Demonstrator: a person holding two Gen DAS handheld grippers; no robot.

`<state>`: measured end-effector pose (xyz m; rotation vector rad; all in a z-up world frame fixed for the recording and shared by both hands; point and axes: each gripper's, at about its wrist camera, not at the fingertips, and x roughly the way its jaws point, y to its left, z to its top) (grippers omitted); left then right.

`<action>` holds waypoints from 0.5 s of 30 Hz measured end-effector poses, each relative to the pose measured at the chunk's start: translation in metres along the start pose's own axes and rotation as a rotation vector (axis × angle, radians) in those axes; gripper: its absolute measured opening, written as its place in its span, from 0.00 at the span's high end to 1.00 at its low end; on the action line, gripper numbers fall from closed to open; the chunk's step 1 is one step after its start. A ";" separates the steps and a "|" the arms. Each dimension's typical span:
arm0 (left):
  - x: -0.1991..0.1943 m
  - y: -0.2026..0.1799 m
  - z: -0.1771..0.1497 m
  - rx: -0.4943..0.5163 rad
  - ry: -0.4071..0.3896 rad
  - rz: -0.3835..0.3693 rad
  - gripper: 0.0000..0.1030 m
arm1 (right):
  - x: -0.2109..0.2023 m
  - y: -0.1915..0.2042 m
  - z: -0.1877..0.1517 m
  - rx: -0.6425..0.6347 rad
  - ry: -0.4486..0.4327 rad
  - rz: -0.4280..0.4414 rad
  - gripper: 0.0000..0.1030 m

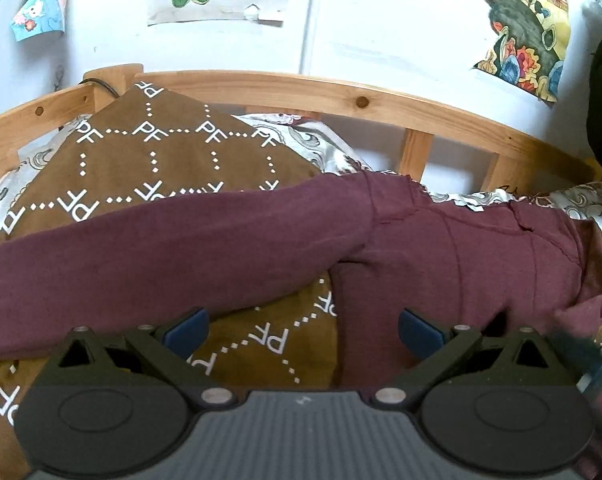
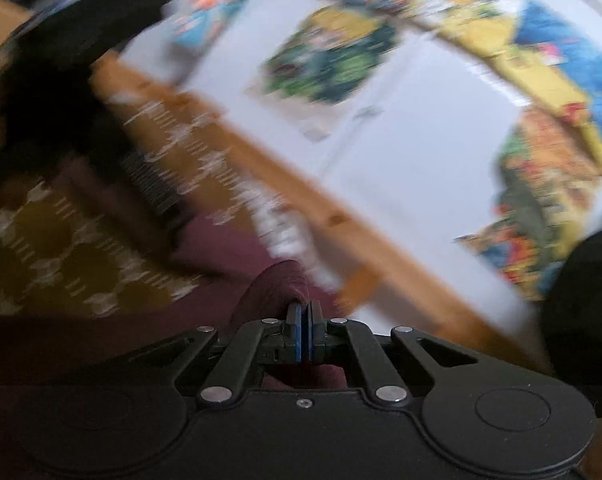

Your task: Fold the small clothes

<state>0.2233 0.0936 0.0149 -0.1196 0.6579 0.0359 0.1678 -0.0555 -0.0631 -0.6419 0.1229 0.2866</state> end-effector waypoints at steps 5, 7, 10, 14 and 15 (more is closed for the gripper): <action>0.000 0.000 -0.002 -0.004 -0.003 -0.067 0.01 | 0.008 0.029 -0.013 -0.044 0.091 0.145 0.96; -0.001 -0.002 -0.002 0.000 -0.010 -0.107 0.01 | 0.006 0.033 -0.017 -0.047 0.100 0.188 0.82; -0.003 -0.004 -0.003 0.010 -0.023 -0.157 0.01 | 0.000 0.028 -0.020 -0.011 0.099 0.235 0.52; -0.003 -0.005 -0.010 0.025 -0.006 -0.223 0.01 | -0.013 0.007 -0.027 0.133 0.117 0.279 0.42; -0.002 -0.006 -0.013 0.030 0.001 -0.243 0.01 | -0.016 0.000 -0.029 0.166 0.122 0.273 0.40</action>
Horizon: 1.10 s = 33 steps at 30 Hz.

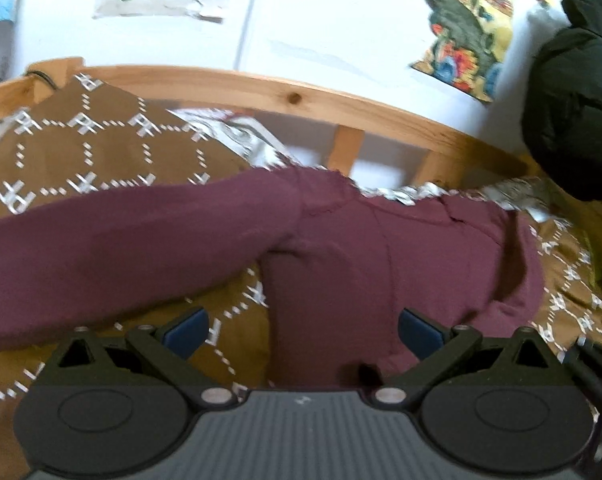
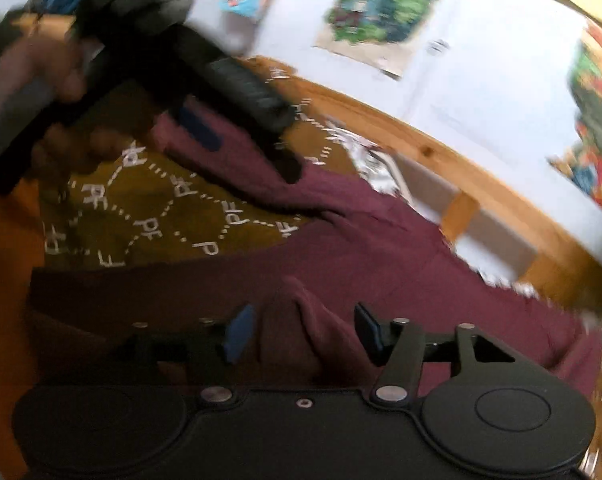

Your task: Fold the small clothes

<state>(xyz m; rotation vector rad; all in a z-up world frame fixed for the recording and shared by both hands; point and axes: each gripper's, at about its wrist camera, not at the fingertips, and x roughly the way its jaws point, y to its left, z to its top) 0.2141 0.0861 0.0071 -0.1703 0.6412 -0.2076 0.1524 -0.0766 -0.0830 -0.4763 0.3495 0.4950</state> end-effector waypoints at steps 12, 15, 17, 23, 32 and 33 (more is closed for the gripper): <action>0.035 -0.047 -0.034 0.265 0.102 -0.116 0.01 | -0.016 -0.137 -0.028 0.542 0.105 -0.301 0.44; 0.048 -0.054 -0.033 0.309 0.098 -0.101 0.10 | 0.002 -0.161 -0.025 0.590 0.142 -0.339 0.55; 0.057 -0.053 -0.030 0.275 0.126 -0.118 0.22 | 0.019 -0.169 -0.024 0.590 0.207 -0.370 0.62; 0.060 -0.049 -0.026 0.209 0.162 -0.155 0.92 | 0.045 -0.191 -0.029 0.682 0.250 -0.378 0.95; 0.007 -0.027 -0.018 0.180 -0.013 -0.204 0.90 | 0.048 -0.196 0.006 0.601 0.114 -0.363 0.96; 0.007 -0.026 -0.021 0.196 -0.006 -0.195 0.89 | 0.053 -0.198 0.005 0.608 0.125 -0.356 0.96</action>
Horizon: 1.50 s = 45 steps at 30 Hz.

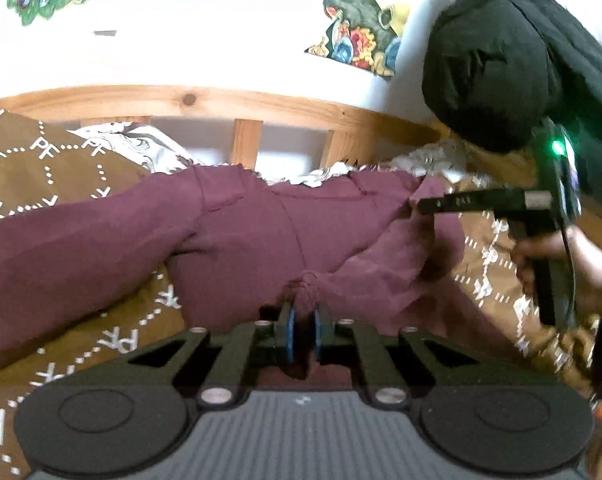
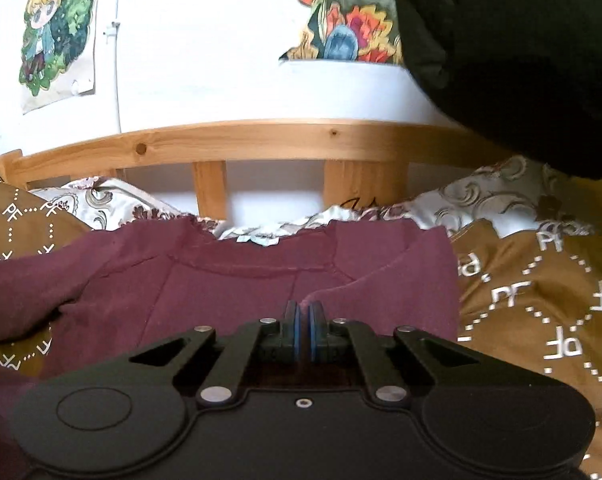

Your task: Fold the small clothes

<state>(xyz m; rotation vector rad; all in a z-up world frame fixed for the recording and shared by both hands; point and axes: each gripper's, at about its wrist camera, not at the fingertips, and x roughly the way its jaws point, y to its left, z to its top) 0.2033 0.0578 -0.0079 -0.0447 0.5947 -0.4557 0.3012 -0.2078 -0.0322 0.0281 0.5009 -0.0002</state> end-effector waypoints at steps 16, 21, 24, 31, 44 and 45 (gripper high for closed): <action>0.010 0.025 -0.024 -0.165 0.150 -0.134 0.06 | 0.005 -0.016 -0.039 0.027 0.107 0.024 0.53; 0.036 0.053 -0.009 -0.446 0.196 -0.113 0.26 | -0.017 -0.031 -0.046 0.008 0.035 -0.033 0.36; 0.061 0.063 -0.007 -0.559 0.305 -0.138 0.79 | -0.023 -0.049 -0.043 0.061 0.002 -0.064 0.36; 0.040 0.046 0.000 -0.443 0.131 -0.175 0.93 | -0.012 -0.077 -0.045 0.158 -0.003 -0.073 0.37; 0.029 0.029 -0.040 -0.338 0.271 -0.054 0.84 | 0.013 -0.087 -0.053 0.203 0.044 -0.053 0.57; 0.030 0.029 -0.042 -0.327 0.274 -0.043 0.78 | 0.014 -0.087 -0.052 0.200 0.046 -0.044 0.69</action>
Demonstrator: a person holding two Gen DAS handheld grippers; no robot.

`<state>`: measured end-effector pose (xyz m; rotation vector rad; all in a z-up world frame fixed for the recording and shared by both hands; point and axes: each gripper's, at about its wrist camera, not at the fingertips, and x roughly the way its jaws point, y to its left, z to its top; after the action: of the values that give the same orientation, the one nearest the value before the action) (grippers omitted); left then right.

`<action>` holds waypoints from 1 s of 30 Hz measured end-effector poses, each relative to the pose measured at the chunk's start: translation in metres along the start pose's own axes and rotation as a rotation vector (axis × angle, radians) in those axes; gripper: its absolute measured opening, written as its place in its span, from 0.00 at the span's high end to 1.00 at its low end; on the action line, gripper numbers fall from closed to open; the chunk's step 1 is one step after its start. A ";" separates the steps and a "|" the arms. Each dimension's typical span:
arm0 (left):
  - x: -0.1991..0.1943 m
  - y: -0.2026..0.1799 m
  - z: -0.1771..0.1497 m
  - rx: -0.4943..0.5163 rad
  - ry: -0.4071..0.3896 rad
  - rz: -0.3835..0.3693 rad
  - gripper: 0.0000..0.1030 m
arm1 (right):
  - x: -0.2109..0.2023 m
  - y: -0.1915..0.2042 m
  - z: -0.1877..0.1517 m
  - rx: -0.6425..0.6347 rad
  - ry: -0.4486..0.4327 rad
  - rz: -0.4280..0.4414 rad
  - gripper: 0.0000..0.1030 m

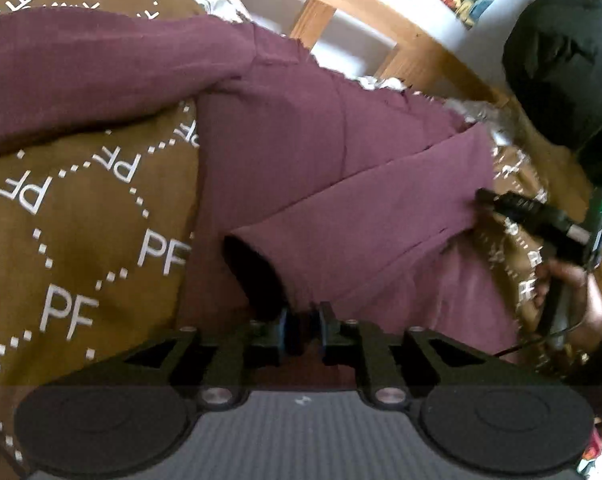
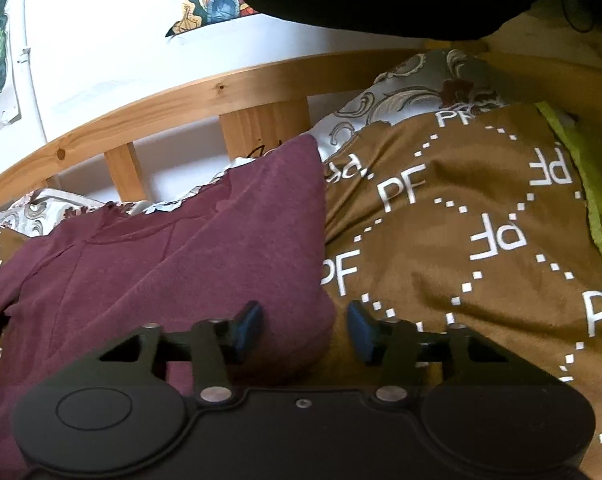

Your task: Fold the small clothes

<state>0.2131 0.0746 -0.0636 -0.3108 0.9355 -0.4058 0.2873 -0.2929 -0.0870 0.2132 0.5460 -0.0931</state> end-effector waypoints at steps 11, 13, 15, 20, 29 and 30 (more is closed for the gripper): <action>0.004 -0.012 -0.005 0.063 0.010 0.097 0.67 | -0.013 -0.011 0.008 -0.006 -0.013 -0.070 0.91; 0.000 -0.013 -0.004 0.056 -0.003 0.092 0.59 | -0.005 -0.016 0.003 0.004 0.004 -0.075 0.91; -0.009 -0.013 -0.004 0.054 -0.036 0.102 0.43 | -0.006 -0.013 0.001 -0.022 -0.008 -0.076 0.89; -0.033 -0.011 0.001 0.023 -0.122 0.147 0.23 | -0.021 -0.011 -0.004 -0.021 -0.034 -0.073 0.77; -0.090 0.017 0.005 -0.112 -0.317 0.385 0.01 | -0.091 0.020 -0.030 -0.107 -0.118 0.057 0.25; -0.097 0.025 0.004 -0.142 -0.321 0.431 0.01 | -0.100 0.024 -0.034 -0.118 -0.123 0.074 0.17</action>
<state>0.1706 0.1423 -0.0037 -0.2837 0.6911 0.1059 0.1888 -0.2588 -0.0586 0.1120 0.4188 -0.0025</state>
